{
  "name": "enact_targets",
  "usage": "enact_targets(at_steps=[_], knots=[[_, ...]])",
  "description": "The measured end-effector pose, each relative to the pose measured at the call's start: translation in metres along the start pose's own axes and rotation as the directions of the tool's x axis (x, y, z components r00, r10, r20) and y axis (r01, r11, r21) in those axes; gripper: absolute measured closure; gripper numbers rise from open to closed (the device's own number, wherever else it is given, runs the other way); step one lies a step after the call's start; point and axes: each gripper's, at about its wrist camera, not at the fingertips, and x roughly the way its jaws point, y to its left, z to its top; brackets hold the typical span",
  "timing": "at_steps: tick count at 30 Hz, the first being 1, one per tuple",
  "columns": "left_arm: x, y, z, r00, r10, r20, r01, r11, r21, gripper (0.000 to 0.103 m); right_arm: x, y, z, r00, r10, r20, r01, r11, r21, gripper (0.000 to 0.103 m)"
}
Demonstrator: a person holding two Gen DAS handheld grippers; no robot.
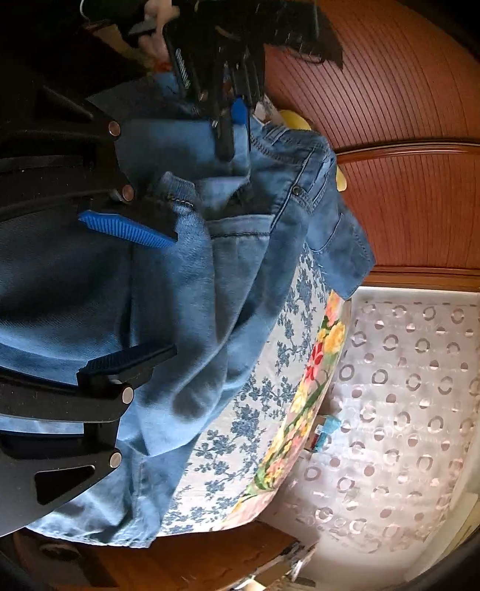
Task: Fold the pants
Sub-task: 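Close the left tool on the jeans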
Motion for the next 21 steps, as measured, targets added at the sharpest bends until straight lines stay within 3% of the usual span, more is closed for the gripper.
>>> enact_targets(at_steps=[1, 2, 8, 13, 17, 21], knots=[[-0.006, -0.001, -0.001, 1.0, -0.005, 0.008, 0.004, 1.0, 0.002, 0.086, 0.001, -0.001, 0.003, 1.0, 0.006, -0.004, -0.006, 1.0, 0.002, 0.099], [-0.012, -0.002, -0.001, 1.0, -0.002, 0.024, 0.002, 1.0, 0.005, 0.086, 0.001, -0.002, 0.004, 1.0, 0.002, -0.001, -0.002, 1.0, 0.002, 0.102], [-0.065, 0.007, 0.002, 0.992, -0.009, 0.128, 0.012, 1.0, -0.026, 0.087, -0.031, 0.001, 0.035, 0.993, 0.03, 0.115, -0.026, 0.999, -0.037, 0.103], [-0.102, 0.028, -0.002, 0.983, 0.048, 0.178, -0.04, 0.998, -0.049, 0.087, -0.05, 0.019, 0.059, 0.988, 0.033, 0.15, -0.021, 0.996, -0.082, 0.103], [-0.105, 0.053, -0.014, 0.985, 0.103, 0.135, -0.092, 0.992, -0.082, 0.087, -0.05, 0.026, 0.059, 0.988, 0.048, 0.148, -0.039, 0.997, -0.066, 0.103], [-0.094, 0.061, -0.029, 0.992, 0.112, 0.066, -0.105, 0.99, -0.099, 0.084, -0.039, 0.023, 0.041, 0.99, 0.064, 0.127, -0.06, 0.998, -0.031, 0.103]])
